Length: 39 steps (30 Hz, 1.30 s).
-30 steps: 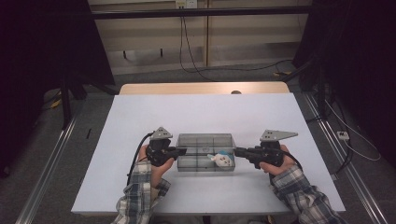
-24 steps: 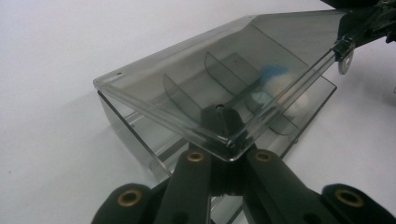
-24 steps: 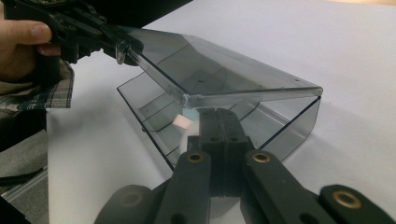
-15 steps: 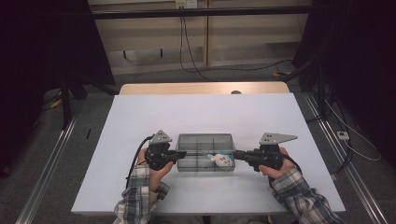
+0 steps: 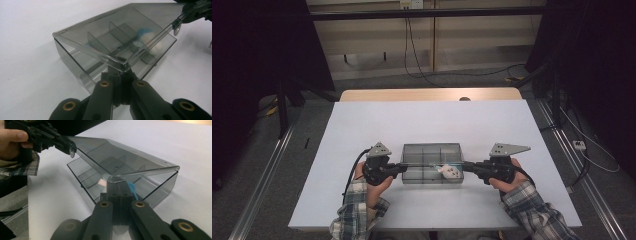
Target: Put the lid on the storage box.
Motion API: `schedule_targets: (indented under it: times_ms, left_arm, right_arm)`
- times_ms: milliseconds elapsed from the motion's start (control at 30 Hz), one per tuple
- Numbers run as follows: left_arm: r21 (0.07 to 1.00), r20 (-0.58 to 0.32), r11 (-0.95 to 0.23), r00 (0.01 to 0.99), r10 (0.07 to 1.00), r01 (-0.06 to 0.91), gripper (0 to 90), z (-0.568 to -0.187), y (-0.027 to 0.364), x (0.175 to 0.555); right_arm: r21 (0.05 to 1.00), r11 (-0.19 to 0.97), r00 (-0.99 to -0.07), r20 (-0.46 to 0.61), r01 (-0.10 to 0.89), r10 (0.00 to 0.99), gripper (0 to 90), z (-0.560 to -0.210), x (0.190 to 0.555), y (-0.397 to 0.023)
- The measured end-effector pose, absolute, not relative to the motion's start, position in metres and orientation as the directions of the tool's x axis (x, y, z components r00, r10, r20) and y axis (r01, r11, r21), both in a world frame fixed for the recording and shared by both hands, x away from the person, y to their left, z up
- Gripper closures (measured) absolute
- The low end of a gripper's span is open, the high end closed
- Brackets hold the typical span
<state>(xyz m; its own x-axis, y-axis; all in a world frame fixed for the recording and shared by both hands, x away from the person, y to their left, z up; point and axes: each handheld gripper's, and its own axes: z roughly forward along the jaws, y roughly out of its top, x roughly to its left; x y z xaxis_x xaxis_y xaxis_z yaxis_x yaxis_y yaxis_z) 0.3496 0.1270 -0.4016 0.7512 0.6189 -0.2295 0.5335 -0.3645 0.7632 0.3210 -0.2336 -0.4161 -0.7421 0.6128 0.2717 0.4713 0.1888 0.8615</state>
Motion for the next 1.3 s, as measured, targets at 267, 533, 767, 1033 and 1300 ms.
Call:
schedule_targets:
  times_ms: [267, 533, 767, 1033, 1300]
  left_arm:
    - [0.763, -0.230, -0.369, 0.756, 0.613, 0.531, 90.0, -0.403, 0.130, 0.346]
    - [0.754, -0.227, -0.382, 0.759, 0.610, 0.533, 90.0, -0.406, 0.131, 0.343]
    - [0.751, -0.224, -0.390, 0.761, 0.608, 0.533, 90.0, -0.408, 0.133, 0.340]
    - [0.746, -0.223, -0.402, 0.768, 0.600, 0.531, 90.0, -0.410, 0.132, 0.336]
    - [0.738, -0.227, -0.408, 0.768, 0.599, 0.537, 89.7, -0.412, 0.138, 0.332]
  right_arm:
    - [0.859, 0.206, -0.745, 0.260, 0.469, 0.614, 90.0, -0.417, 0.320, -0.233]
    - [0.854, 0.216, -0.749, 0.261, 0.473, 0.609, 90.0, -0.421, 0.315, -0.235]
    - [0.848, 0.233, -0.755, 0.258, 0.476, 0.603, 90.0, -0.423, 0.314, -0.232]
    - [0.844, 0.242, -0.757, 0.256, 0.478, 0.601, 90.0, -0.426, 0.309, -0.233]
    - [0.838, 0.249, -0.753, 0.256, 0.485, 0.606, 90.0, -0.429, 0.303, -0.237]
